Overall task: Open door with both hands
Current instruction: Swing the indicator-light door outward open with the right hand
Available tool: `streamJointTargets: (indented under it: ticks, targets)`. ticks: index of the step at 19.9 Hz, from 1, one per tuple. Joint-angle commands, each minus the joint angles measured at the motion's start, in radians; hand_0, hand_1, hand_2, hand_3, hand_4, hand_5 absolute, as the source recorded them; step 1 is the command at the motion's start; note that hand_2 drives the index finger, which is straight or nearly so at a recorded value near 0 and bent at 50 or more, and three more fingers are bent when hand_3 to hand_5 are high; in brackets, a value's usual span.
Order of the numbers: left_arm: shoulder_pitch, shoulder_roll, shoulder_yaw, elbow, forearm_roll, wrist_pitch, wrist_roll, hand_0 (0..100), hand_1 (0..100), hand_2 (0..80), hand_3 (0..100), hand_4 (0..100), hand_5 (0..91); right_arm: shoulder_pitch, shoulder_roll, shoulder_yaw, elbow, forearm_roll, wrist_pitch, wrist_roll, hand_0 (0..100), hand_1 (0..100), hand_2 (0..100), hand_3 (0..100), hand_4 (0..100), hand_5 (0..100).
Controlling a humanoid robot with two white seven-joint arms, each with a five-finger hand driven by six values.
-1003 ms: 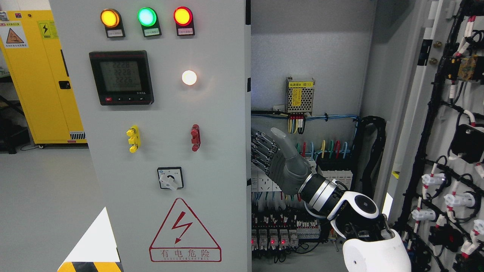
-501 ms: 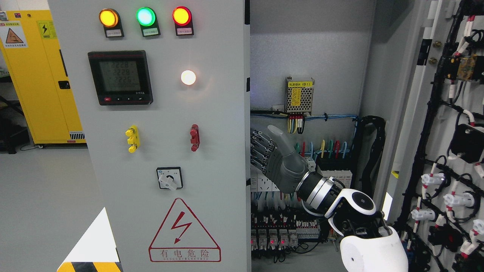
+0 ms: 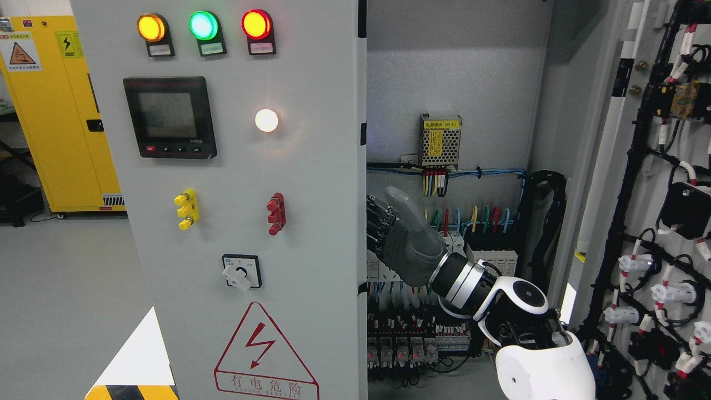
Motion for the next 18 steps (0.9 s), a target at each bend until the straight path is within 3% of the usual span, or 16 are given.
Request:
streamJointTargets:
  ticks: [1,3,8,12,18]
  targets:
    - [0.0,0.009,0.0,-0.025,-0.001,0.0,-0.001,31,11,0.0,0,0,0.0,0.004,0.003,-0.003,-0.008,-0.001,0.0,-0.001,22,7,0,0,0,0]
    - [0.0,0.009,0.0,-0.025,0.0,0.0,0.001,31,11,0.0,0,0,0.0,0.012,-0.002,0.0,-0.028,-0.007,0.0,0.035,22,7,0,0,0,0]
    - [0.0,0.009,0.0,-0.025,0.0,0.0,-0.001,31,11,0.0,0,0,0.0,0.095,-0.008,0.028,-0.15,-0.066,0.002,0.048,22,7,0,0,0,0]
    - [0.0,0.009,0.0,-0.025,-0.001,0.0,-0.002,31,11,0.0,0,0,0.0,0.179,-0.044,0.153,-0.249,-0.07,0.002,0.069,22,7,0,0,0,0]
    - [0.0,0.009,0.0,-0.025,0.0,0.0,-0.005,31,11,0.0,0,0,0.0,0.311,-0.044,0.317,-0.324,-0.066,0.002,0.061,22,7,0,0,0,0]
